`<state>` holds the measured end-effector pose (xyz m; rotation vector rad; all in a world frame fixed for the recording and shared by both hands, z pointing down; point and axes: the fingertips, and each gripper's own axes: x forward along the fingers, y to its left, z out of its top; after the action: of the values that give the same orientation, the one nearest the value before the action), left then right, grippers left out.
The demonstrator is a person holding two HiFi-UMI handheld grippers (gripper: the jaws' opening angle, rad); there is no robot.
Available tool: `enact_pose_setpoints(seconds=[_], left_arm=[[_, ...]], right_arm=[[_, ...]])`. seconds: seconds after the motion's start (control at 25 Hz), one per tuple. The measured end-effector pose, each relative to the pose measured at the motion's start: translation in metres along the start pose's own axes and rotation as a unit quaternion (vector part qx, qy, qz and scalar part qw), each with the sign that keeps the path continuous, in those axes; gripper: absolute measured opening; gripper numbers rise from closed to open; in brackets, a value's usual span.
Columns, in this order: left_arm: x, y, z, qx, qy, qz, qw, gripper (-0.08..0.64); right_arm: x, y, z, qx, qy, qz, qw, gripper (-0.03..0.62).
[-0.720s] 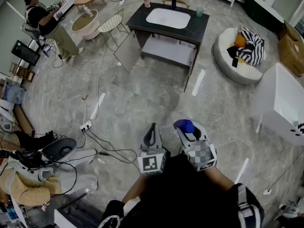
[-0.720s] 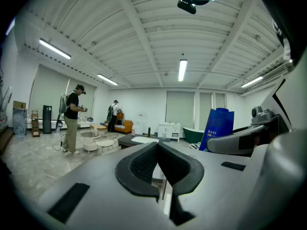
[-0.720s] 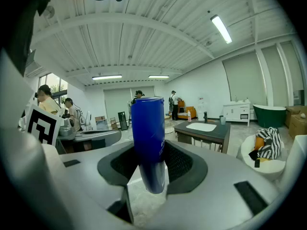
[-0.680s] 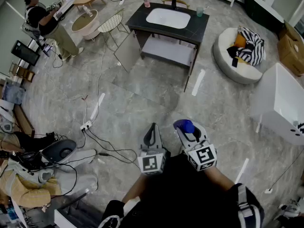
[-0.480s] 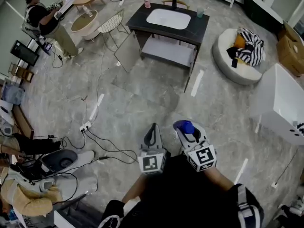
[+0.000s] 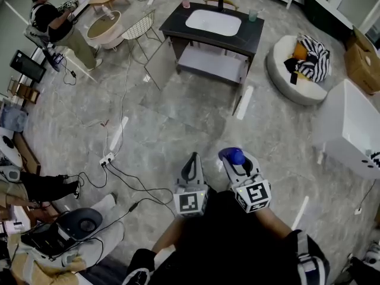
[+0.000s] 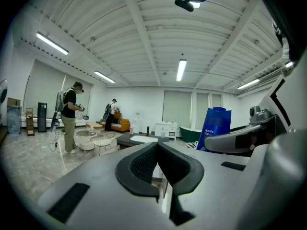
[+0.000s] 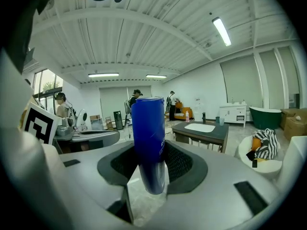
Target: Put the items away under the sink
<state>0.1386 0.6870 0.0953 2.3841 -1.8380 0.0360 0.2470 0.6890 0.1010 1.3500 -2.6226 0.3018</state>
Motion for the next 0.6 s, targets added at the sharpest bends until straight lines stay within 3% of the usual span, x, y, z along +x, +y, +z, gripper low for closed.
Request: enact_pose_setpoints(seconds=[0.36,0.6], left_arm=[[0.009,0.048,-0.005,0.002,0.002,-0.024,0.9997,0.017],[0.019,0.074,-0.009,-0.002,0.007,-0.023,0.9997,0.017]], right_arm=[[0.045,0.021,0.004,0.007,-0.008,-0.022,1.0,0.158],[0.075,0.03,0.003,0.005,0.001,-0.014,1.0,0.158]])
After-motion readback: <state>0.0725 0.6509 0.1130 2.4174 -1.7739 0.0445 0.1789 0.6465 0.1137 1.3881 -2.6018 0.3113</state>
